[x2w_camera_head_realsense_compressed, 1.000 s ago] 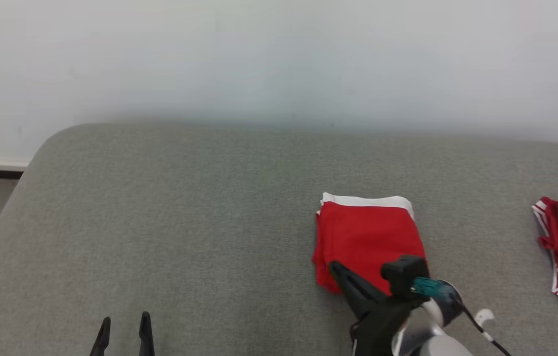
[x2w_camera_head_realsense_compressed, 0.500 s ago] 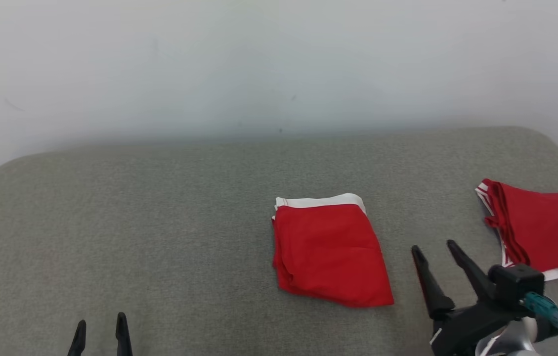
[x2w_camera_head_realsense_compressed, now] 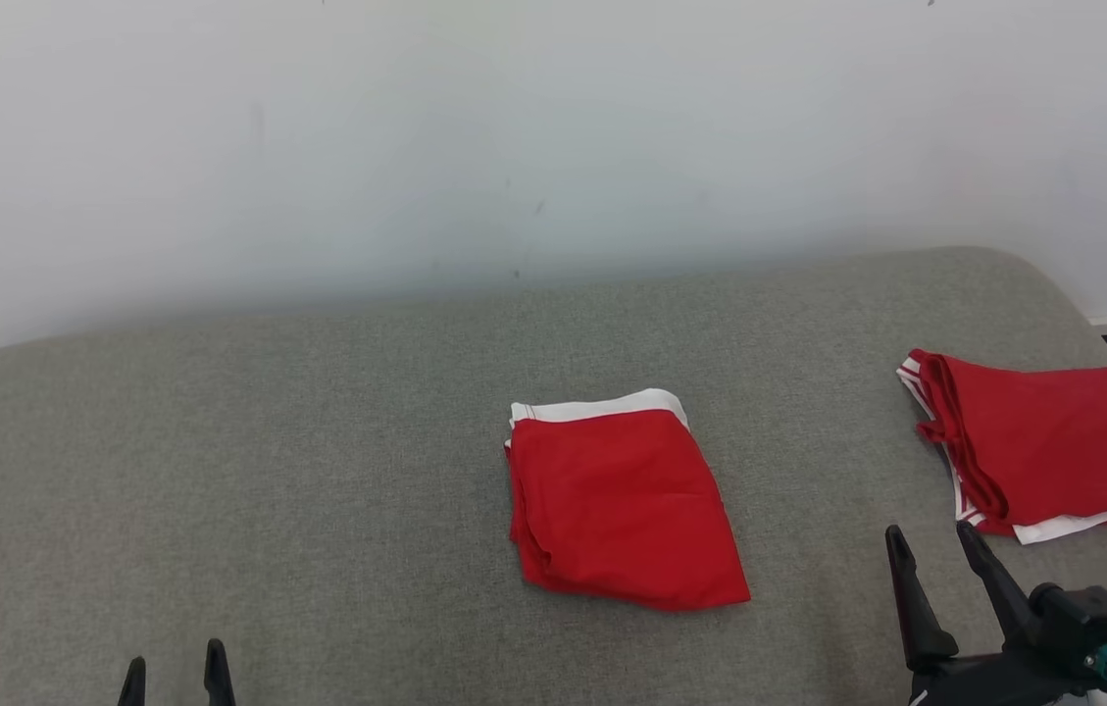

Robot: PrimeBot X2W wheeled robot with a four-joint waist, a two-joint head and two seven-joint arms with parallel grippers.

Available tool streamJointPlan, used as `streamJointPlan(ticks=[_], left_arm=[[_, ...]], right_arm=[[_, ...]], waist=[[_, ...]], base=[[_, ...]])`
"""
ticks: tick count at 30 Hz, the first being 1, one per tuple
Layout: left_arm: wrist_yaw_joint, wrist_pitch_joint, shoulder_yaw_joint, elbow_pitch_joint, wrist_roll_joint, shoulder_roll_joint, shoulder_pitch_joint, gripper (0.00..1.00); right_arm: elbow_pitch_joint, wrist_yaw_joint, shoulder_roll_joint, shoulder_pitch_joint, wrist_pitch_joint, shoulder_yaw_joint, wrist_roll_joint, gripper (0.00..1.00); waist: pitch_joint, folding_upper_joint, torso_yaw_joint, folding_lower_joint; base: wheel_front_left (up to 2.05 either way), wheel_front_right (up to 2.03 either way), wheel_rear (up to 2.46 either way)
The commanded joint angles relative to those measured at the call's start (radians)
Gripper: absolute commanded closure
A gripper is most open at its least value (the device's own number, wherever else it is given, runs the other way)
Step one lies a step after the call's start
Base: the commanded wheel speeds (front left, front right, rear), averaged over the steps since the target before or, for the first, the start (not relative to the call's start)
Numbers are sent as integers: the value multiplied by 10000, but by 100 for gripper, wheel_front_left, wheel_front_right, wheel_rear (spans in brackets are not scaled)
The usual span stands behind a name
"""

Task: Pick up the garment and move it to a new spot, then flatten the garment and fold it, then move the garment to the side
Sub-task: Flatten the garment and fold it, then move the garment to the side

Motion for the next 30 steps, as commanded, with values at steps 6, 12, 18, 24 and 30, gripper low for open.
streamJointPlan(ticks=[6, 12, 18, 24, 30], left_arm=[[-122, -29, 230, 309, 242, -10, 213, 0], [-225, -29, 326, 511, 348, -10, 254, 0], [-267, -29, 396, 604, 428, -10, 286, 0], [-315, -29, 416, 583, 444, -10, 284, 0], [-300, -29, 312, 559, 355, -10, 325, 0]], right_arm=[[580, -29, 32, -5, -477, 213, 175, 0], [1109, -29, 15, -29, -765, 375, 237, 0], [1352, -29, 35, -200, -874, 563, 271, 0], [1488, -29, 25, -288, -962, 640, 269, 0], [1632, -29, 126, -361, -976, 672, 261, 0]], waist=[[-114, 0, -22, 0], [-239, 0, 59, 0], [-325, 0, 59, 0], [-330, 0, 46, 0], [-280, 0, 8, 0]], base=[[0, 0, 0], [0, 0, 0], [0, 0, 0], [0, 0, 0], [0, 0, 0]])
